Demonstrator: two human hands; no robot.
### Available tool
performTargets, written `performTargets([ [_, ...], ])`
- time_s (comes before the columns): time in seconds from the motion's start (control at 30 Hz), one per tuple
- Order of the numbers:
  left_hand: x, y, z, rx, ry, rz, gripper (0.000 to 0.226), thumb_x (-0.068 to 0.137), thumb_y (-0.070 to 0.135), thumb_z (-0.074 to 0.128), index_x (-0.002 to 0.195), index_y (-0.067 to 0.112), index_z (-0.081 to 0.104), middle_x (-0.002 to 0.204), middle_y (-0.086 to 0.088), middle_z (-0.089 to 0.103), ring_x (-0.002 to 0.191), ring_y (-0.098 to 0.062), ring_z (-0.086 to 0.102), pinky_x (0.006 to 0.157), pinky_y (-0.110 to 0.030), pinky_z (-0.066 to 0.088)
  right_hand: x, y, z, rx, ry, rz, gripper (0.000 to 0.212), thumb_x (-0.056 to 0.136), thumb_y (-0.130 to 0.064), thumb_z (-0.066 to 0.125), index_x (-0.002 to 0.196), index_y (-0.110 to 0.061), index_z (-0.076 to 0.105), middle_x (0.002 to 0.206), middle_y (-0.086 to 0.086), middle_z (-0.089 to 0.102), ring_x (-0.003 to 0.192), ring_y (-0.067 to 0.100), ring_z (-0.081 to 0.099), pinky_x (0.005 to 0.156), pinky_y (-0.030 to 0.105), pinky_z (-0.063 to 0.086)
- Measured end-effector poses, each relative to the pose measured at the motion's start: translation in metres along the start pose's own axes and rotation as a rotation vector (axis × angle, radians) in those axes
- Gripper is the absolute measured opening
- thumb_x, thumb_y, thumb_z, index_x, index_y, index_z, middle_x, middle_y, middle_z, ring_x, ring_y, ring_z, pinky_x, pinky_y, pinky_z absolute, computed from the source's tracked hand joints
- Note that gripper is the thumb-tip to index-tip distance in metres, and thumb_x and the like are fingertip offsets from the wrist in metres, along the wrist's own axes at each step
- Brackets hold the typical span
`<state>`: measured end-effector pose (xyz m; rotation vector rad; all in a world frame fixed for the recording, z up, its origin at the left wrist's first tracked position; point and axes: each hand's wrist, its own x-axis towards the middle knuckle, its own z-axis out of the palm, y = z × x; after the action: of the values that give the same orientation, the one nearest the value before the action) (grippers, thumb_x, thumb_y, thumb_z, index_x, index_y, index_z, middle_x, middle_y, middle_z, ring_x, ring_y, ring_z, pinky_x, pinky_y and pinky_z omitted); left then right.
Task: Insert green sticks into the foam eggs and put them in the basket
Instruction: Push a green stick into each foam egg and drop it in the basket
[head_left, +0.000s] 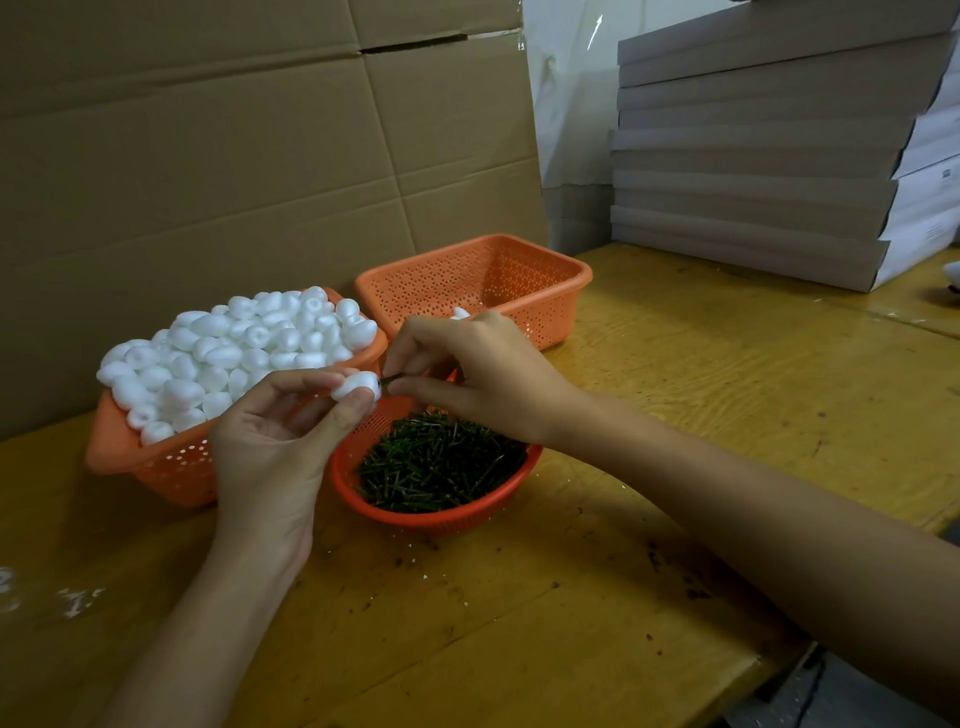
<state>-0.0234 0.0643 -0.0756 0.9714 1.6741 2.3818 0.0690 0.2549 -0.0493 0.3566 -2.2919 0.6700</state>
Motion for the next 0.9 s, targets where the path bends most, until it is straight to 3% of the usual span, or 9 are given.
performTargets([
  [0.77, 0.0005, -0.0034, -0.0013, -0.030, 0.004, -0.032, 0.022, 0.063, 0.025, 0.092, 0.082, 0.024, 0.081, 0.096, -0.003, 0.082, 0.102, -0.026, 0.078, 0.093, -0.033, 0.063, -0.0004, -0.0067, 0.0035, -0.102, -0.025, 0.035, 0.009, 0.097, -0.022, 0.074, 0.098, -0.013, 0.075, 0.089, -0.007, 0.079, 0.086, 0.006, 0.075, 0.077, 0.036, 0.058],
  [0.9, 0.0006, -0.0032, -0.0027, -0.042, -0.025, -0.035, 0.038, 0.057, 0.040, 0.102, 0.084, 0.023, 0.082, 0.097, -0.004, 0.082, 0.101, -0.024, 0.078, 0.091, -0.031, 0.063, -0.0003, -0.0068, 0.0044, -0.097, -0.032, 0.037, 0.009, 0.097, -0.022, 0.074, 0.098, -0.013, 0.075, 0.089, -0.006, 0.079, 0.086, 0.006, 0.075, 0.077, 0.036, 0.058],
])
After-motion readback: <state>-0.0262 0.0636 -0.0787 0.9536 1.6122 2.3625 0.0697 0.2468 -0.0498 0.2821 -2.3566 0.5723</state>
